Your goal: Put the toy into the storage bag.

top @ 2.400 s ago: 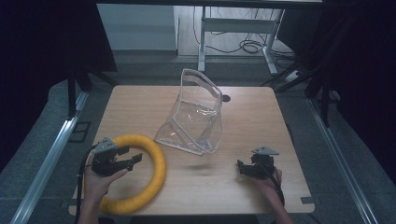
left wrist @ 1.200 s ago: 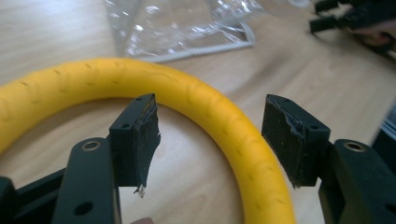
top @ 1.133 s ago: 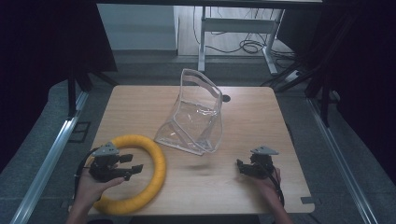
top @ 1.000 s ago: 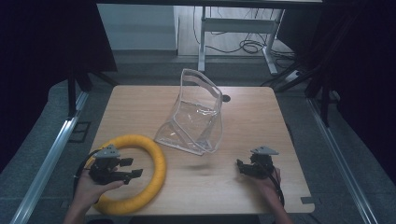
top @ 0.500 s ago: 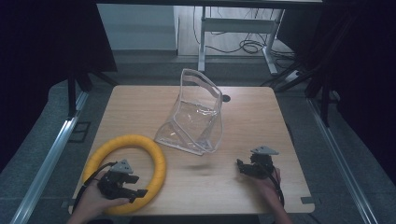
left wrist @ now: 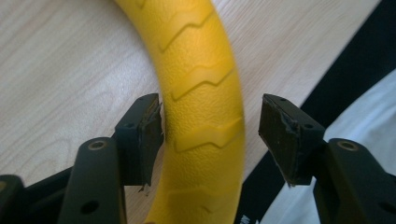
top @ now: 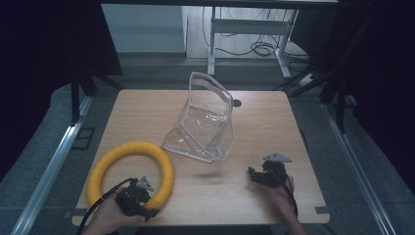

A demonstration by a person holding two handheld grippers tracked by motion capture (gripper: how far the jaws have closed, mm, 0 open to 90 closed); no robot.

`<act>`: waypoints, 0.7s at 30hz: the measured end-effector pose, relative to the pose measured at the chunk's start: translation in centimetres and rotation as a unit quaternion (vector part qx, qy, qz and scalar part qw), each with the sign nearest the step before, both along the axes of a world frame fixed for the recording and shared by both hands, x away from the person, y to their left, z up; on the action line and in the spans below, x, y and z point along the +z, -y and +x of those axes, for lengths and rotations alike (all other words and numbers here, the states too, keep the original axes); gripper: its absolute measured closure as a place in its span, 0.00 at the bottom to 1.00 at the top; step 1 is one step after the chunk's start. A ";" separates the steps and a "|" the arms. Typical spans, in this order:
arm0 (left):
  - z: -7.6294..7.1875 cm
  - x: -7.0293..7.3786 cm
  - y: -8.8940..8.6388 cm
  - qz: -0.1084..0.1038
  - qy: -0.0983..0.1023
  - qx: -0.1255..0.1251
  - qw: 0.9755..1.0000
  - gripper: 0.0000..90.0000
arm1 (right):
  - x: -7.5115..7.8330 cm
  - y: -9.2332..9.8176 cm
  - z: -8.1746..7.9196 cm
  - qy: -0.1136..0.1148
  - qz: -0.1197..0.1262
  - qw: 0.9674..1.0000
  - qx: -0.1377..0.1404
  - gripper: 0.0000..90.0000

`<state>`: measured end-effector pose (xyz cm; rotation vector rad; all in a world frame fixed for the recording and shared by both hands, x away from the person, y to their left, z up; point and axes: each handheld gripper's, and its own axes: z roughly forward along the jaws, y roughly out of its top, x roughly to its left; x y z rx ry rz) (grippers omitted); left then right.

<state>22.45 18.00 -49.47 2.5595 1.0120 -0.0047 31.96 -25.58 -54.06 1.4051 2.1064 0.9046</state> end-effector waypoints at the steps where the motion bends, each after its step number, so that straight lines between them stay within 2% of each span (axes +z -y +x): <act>1: 0.0 -0.2 0.2 0.009 0.000 0.002 1.000 0.45 | 0.0 0.0 0.0 0.000 0.000 1.000 0.000 0.22; 6: 0.1 -0.8 0.7 0.025 -0.002 0.010 1.000 0.49 | 0.0 0.0 0.0 0.000 0.000 1.000 0.000 0.22; 8: 0.2 -1.0 0.8 0.032 -0.001 0.012 0.999 0.53 | 0.0 0.0 0.0 0.000 0.000 1.000 0.000 0.22; 14: 0.2 -1.0 1.1 0.036 -0.001 0.010 0.999 0.56 | 0.0 0.0 0.0 0.000 0.000 1.000 -0.001 0.23; 19: 0.1 -1.0 0.7 0.017 0.002 0.015 1.000 0.56 | 0.0 0.0 0.0 0.000 0.000 1.000 -0.002 0.23; 20: 0.1 -1.0 0.5 0.009 0.004 0.016 1.000 0.56 | 0.0 0.0 0.0 0.000 0.000 1.000 -0.002 0.23; 21: 0.0 -0.9 0.2 -0.012 0.008 0.023 1.000 0.56 | 0.0 0.0 0.0 0.000 0.000 1.000 -0.001 0.23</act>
